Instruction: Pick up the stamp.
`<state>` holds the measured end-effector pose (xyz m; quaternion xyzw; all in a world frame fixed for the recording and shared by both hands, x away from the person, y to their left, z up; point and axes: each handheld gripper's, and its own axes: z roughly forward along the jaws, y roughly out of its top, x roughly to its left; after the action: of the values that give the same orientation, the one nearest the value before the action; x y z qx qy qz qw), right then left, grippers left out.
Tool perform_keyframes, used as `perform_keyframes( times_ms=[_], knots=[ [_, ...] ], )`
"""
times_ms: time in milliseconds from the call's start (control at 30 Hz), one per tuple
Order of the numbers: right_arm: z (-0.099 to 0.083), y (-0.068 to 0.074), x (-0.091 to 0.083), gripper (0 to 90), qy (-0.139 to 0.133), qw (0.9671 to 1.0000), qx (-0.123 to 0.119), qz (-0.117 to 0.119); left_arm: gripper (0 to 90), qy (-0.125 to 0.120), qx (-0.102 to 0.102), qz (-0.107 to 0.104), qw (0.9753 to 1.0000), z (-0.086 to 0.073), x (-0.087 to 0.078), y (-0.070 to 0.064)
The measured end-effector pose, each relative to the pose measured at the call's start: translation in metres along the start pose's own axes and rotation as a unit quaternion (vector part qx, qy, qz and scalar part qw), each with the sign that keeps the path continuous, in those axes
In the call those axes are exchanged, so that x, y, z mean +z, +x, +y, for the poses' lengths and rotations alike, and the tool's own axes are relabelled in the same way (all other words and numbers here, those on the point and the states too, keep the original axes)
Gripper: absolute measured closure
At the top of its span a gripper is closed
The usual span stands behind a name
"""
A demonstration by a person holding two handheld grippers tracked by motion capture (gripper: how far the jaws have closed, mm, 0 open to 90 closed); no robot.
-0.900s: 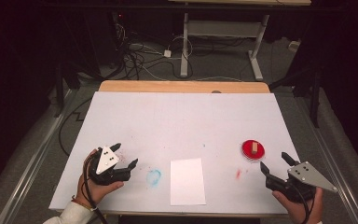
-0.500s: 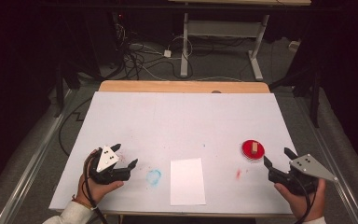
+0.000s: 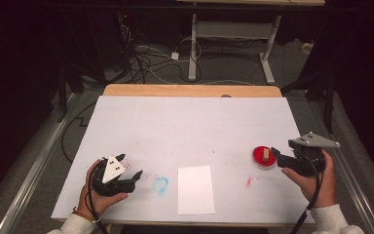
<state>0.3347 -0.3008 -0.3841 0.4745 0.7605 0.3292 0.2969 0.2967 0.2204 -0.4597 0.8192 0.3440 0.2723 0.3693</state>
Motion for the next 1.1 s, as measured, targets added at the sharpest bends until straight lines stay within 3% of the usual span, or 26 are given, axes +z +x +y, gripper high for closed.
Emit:
perform_keyframes(
  times_ms=[133,233,267,300,500,567,733,833,1100],
  knots=[
    [0.008,-0.002,0.012,39.2,0.044,0.9984,-0.029,0.021,20.5,0.005,0.005,-0.004,1.0,0.0,0.001,-0.001],
    [0.011,-0.003,0.021,38.4,0.074,0.9946,-0.054,0.048,20.5,0.01,0.007,-0.006,0.9999,0.0,0.003,-0.001],
    [0.011,-0.003,0.021,38.4,0.074,0.9946,-0.054,0.048,20.5,0.01,0.007,-0.006,0.9999,0.0,0.003,-0.001],
    [0.011,-0.005,0.028,39.0,0.089,0.9916,-0.074,0.059,20.6,0.011,0.008,-0.007,0.9999,0.0,0.003,-0.002],
    [0.009,-0.007,0.041,40.1,0.111,0.9882,-0.08,0.068,20.6,0.015,0.009,-0.011,0.9998,0.0,0.003,-0.002],
    [0.007,-0.007,0.048,40.3,0.118,0.9875,-0.072,0.075,20.6,0.015,0.01,-0.011,0.9998,0.0,0.004,-0.002],
    [0.004,-0.004,0.056,42.8,0.132,0.9871,-0.061,0.068,20.6,0.016,0.01,-0.012,0.9997,0.0,0.004,-0.002],
    [0.002,-0.003,0.059,50.1,0.131,0.9889,-0.037,0.059,20.6,0.016,0.009,-0.011,0.9998,0.0,0.003,-0.002],
    [0.001,-0.002,0.067,61.5,0.136,0.9895,-0.002,0.048,20.6,0.018,0.009,-0.014,0.9997,0.0,0.004,-0.002]
  ],
)
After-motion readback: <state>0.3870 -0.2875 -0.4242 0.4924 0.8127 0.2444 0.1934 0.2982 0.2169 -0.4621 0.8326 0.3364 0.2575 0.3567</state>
